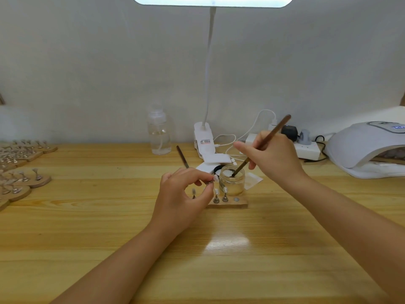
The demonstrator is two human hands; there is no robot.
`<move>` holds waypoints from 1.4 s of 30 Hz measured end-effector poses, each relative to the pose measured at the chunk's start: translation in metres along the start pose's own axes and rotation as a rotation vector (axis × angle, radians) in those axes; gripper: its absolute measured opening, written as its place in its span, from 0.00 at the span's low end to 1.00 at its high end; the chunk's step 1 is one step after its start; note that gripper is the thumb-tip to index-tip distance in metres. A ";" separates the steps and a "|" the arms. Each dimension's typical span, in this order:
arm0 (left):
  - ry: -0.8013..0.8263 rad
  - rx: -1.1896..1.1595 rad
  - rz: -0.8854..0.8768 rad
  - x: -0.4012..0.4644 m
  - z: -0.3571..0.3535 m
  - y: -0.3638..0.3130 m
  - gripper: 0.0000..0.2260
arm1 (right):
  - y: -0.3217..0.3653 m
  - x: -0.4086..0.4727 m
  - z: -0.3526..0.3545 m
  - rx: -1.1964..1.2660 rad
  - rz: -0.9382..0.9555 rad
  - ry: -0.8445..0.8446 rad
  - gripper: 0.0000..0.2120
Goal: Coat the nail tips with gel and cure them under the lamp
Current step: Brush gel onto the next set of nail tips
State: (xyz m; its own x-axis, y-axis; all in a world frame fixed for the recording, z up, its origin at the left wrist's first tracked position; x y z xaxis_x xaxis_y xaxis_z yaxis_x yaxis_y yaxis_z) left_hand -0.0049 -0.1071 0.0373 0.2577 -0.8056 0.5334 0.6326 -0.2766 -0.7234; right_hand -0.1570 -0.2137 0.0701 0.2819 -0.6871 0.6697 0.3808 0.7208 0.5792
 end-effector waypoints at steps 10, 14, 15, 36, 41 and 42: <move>0.002 0.003 0.003 0.000 0.000 0.001 0.05 | 0.001 0.001 -0.025 -0.237 0.024 0.129 0.19; 0.000 -0.015 -0.003 0.001 0.001 0.002 0.06 | 0.004 0.005 -0.015 -0.190 0.015 0.073 0.18; 0.001 -0.014 -0.003 0.001 0.000 0.002 0.05 | 0.003 0.007 -0.010 -0.165 0.003 0.046 0.18; 0.007 -0.023 -0.004 0.001 -0.001 0.004 0.05 | -0.027 -0.017 0.039 0.178 -0.242 -0.354 0.20; -0.006 -0.029 -0.020 0.001 0.000 0.005 0.06 | 0.006 -0.035 0.030 0.371 0.002 -0.363 0.16; -0.008 -0.030 -0.019 0.001 0.000 0.005 0.05 | 0.011 -0.040 0.026 0.383 0.048 -0.344 0.16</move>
State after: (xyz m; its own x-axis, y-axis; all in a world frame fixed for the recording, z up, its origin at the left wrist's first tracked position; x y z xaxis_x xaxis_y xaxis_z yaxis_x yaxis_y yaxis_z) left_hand -0.0016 -0.1093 0.0347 0.2520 -0.7960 0.5503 0.6151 -0.3073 -0.7261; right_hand -0.1870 -0.1764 0.0620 -0.0391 -0.6286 0.7768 0.0069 0.7772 0.6293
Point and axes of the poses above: each hand's wrist, its own x-axis towards the middle knuckle, its own z-axis out of the back of the hand, y = z × x, the point moved 9 cm from there along x, towards the middle knuckle, and after that the axes turned 10 degrees about z, right-handed, at the moved point
